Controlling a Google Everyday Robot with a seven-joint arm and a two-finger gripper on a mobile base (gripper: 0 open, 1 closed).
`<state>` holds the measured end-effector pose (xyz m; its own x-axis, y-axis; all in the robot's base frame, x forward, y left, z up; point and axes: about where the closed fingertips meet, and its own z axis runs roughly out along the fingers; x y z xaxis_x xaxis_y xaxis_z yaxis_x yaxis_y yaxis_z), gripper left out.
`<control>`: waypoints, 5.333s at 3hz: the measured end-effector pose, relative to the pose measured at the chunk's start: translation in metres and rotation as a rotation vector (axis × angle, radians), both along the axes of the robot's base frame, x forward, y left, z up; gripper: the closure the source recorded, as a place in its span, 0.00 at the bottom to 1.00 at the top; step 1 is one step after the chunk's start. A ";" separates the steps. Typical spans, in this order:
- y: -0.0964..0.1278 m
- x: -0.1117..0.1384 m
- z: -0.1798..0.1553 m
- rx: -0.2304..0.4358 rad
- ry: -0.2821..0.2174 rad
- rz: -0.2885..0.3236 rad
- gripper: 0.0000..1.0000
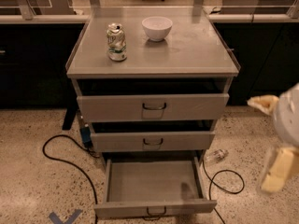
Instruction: Close bottom drawer
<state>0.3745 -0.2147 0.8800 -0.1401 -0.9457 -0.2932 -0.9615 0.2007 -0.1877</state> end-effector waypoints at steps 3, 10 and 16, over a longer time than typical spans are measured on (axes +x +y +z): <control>-0.025 -0.093 -0.208 -0.113 0.023 -0.016 0.00; -0.058 -0.075 -0.385 -0.112 0.352 -0.017 0.00; -0.110 -0.185 -0.560 -0.209 0.628 -0.138 0.00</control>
Offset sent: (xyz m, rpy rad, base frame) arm -0.2647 -0.0382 -0.4082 -0.1192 0.4395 -0.0773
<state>0.1900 -0.3242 0.3198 -0.3477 -0.9350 0.0706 -0.8690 0.3496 0.3502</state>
